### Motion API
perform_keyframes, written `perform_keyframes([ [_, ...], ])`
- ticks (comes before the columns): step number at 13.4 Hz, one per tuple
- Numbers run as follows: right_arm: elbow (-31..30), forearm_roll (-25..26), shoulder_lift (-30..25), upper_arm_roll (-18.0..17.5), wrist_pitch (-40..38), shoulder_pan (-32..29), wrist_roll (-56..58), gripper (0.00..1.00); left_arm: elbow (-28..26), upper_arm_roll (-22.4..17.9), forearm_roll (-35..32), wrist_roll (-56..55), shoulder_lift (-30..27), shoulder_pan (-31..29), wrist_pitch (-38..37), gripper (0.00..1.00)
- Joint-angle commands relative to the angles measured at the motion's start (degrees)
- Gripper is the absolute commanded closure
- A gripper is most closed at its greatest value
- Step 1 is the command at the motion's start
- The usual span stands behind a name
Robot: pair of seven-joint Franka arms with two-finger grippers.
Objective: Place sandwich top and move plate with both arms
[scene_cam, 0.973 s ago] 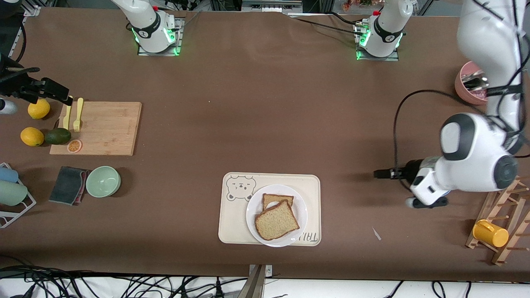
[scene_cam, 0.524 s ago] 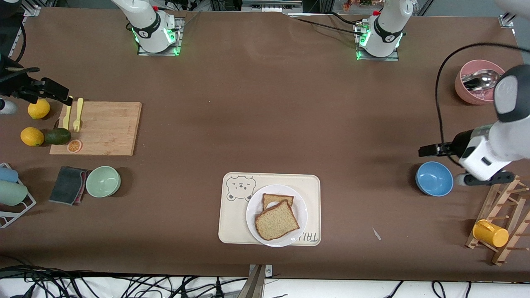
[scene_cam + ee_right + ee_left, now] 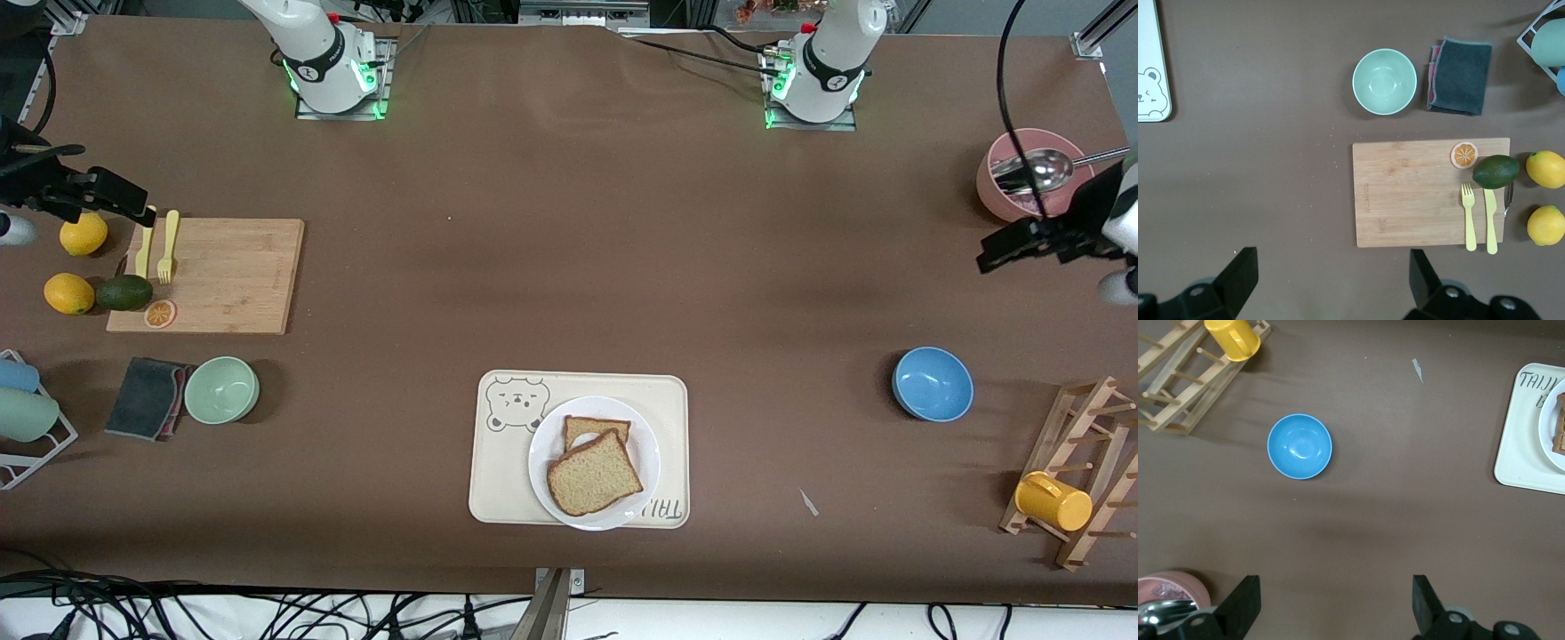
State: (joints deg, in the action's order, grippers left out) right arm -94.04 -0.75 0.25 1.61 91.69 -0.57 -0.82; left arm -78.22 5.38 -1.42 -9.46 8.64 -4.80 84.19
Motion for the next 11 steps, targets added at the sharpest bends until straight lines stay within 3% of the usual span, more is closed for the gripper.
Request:
perform_keyframes([
  [1, 1.1, 0.2, 0.2, -0.5, -1.0, -0.4, -0.5, 0.00, -2.7, 0.5, -1.8, -0.9, -3.4, -0.3, -1.6, 0.00],
  [11, 1.1, 0.1, 0.2, -0.5, -1.0, -0.4, -0.4, 0.00, -6.9, 0.9, -1.1, -0.6, -7.0, -0.4, -1.6, 0.00],
])
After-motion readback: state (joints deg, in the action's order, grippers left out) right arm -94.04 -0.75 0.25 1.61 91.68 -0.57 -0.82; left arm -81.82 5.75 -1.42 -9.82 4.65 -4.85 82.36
